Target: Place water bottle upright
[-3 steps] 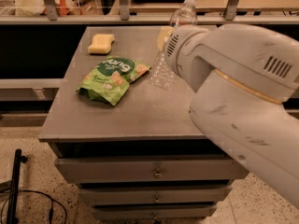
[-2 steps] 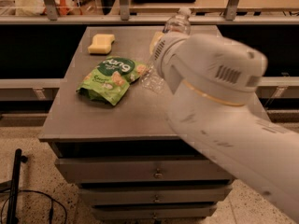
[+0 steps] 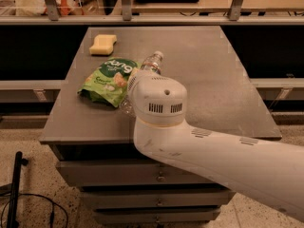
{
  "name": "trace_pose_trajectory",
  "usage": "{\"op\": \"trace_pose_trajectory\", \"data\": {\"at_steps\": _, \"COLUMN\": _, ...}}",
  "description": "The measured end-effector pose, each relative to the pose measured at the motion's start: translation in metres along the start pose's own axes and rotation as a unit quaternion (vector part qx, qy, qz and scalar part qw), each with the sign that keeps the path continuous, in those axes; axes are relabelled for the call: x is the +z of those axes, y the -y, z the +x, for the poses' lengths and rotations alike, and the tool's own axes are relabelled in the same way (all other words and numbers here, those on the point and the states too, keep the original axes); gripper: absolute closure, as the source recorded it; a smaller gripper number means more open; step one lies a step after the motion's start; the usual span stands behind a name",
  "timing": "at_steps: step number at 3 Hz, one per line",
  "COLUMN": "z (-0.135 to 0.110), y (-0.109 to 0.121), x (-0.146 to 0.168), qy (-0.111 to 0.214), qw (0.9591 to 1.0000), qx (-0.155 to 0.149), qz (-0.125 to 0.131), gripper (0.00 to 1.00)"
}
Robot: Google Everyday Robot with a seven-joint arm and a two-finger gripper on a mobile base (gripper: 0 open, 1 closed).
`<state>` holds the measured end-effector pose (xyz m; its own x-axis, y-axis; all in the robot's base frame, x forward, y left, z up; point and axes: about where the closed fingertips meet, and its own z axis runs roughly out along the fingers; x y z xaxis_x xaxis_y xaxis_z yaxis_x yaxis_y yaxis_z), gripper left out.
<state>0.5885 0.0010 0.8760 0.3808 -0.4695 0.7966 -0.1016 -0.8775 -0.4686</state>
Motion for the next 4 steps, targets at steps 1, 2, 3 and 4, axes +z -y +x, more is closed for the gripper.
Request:
{"op": "trace_pose_trajectory", "data": {"at_steps": 1, "z": 0.0004, "y": 0.0006, "x": 0.0018, "qy": -0.023, "qw": 0.9993, "qx": -0.031, "qz": -0.005, "gripper": 1.0}}
{"op": "trace_pose_trajectory", "data": {"at_steps": 2, "z": 0.0012, "y": 0.001, "x": 0.0015, "qy": -0.024, "qw": 0.9992, "qx": -0.032, "qz": -0.005, "gripper": 1.0}}
{"op": "trace_pose_trajectory", "data": {"at_steps": 3, "z": 0.0012, "y": 0.001, "x": 0.0015, "qy": -0.024, "qw": 0.9992, "qx": -0.032, "qz": -0.005, "gripper": 1.0}}
{"op": "trace_pose_trajectory", "data": {"at_steps": 4, "z": 0.0013, "y": 0.001, "x": 0.0016, "qy": -0.024, "qw": 0.9992, "qx": -0.032, "qz": -0.005, "gripper": 1.0}}
